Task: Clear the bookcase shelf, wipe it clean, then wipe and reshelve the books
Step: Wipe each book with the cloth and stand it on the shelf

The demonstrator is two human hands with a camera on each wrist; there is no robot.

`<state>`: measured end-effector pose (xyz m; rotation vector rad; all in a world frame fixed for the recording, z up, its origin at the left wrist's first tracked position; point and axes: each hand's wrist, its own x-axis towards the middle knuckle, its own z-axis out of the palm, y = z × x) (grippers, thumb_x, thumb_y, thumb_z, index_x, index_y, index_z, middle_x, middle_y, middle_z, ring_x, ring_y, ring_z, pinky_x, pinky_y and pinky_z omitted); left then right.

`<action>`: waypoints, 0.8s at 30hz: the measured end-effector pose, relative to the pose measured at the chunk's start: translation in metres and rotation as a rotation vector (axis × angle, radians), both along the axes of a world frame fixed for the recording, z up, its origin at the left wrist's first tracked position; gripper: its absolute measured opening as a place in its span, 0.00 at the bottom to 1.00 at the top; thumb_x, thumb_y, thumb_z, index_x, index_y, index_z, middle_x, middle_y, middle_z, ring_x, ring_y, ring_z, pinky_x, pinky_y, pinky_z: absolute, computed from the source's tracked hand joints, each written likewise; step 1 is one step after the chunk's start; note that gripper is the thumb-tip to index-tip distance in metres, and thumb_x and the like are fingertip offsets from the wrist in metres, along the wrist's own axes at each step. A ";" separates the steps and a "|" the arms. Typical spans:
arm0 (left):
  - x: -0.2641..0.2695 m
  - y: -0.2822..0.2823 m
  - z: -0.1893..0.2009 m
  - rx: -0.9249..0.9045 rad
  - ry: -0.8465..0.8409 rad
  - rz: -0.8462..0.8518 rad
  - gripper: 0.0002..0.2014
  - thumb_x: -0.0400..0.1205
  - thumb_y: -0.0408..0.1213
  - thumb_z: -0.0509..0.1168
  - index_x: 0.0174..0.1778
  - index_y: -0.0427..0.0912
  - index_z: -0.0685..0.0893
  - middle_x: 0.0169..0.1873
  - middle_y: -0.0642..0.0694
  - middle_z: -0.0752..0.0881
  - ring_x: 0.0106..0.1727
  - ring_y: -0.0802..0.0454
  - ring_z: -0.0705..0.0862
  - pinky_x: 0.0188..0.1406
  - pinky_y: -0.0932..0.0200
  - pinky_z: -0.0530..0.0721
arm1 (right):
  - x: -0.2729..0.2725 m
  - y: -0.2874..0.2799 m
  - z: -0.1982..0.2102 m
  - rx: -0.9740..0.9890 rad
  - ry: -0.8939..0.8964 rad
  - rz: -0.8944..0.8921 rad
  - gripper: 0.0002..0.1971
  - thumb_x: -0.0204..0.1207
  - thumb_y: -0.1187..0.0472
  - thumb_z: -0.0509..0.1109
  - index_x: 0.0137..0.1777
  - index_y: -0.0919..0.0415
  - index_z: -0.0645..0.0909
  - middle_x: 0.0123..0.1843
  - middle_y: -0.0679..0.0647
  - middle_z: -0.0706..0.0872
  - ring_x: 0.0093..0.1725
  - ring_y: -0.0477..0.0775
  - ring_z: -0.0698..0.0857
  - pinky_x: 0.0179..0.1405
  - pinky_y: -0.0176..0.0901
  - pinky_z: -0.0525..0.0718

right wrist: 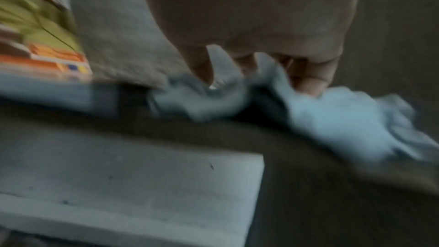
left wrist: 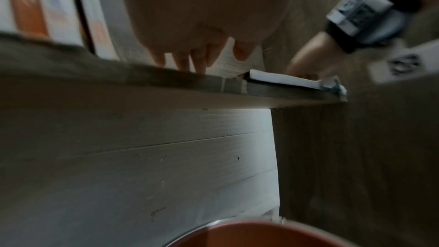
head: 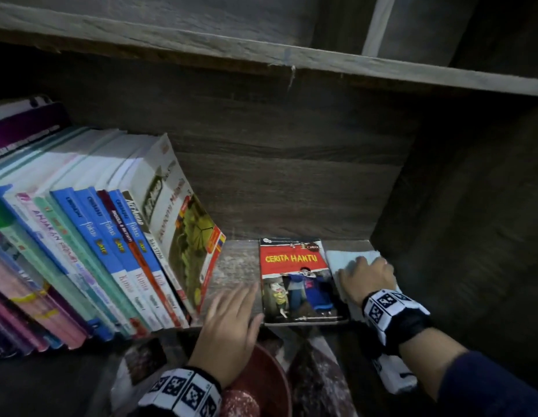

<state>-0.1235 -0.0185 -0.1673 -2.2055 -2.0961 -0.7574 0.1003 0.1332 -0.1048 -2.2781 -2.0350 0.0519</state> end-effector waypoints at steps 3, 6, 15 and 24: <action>0.005 0.018 -0.007 -0.176 0.039 0.098 0.33 0.88 0.58 0.37 0.76 0.47 0.76 0.73 0.54 0.79 0.76 0.52 0.74 0.75 0.46 0.56 | 0.017 0.000 -0.021 -0.029 -0.090 0.019 0.24 0.81 0.43 0.57 0.72 0.57 0.72 0.68 0.62 0.71 0.67 0.63 0.71 0.64 0.52 0.72; 0.011 0.025 -0.007 -0.221 0.112 0.131 0.31 0.88 0.58 0.39 0.75 0.50 0.77 0.73 0.57 0.78 0.76 0.51 0.74 0.75 0.39 0.56 | 0.026 0.001 -0.027 0.033 -0.082 0.082 0.20 0.83 0.53 0.56 0.74 0.55 0.71 0.67 0.62 0.72 0.66 0.63 0.73 0.65 0.51 0.73; 0.009 0.028 -0.016 -0.167 0.022 0.100 0.37 0.78 0.65 0.22 0.83 0.60 0.48 0.80 0.68 0.46 0.84 0.62 0.41 0.79 0.48 0.27 | 0.008 -0.005 0.011 0.091 0.303 0.184 0.20 0.83 0.51 0.61 0.73 0.54 0.74 0.66 0.64 0.72 0.68 0.67 0.73 0.69 0.54 0.71; 0.007 0.024 -0.016 -0.134 0.108 0.083 0.28 0.88 0.56 0.40 0.76 0.52 0.76 0.77 0.55 0.73 0.78 0.51 0.72 0.75 0.39 0.57 | -0.030 0.014 -0.001 -0.465 -0.201 0.604 0.33 0.85 0.38 0.42 0.85 0.47 0.35 0.86 0.55 0.33 0.84 0.63 0.35 0.81 0.63 0.38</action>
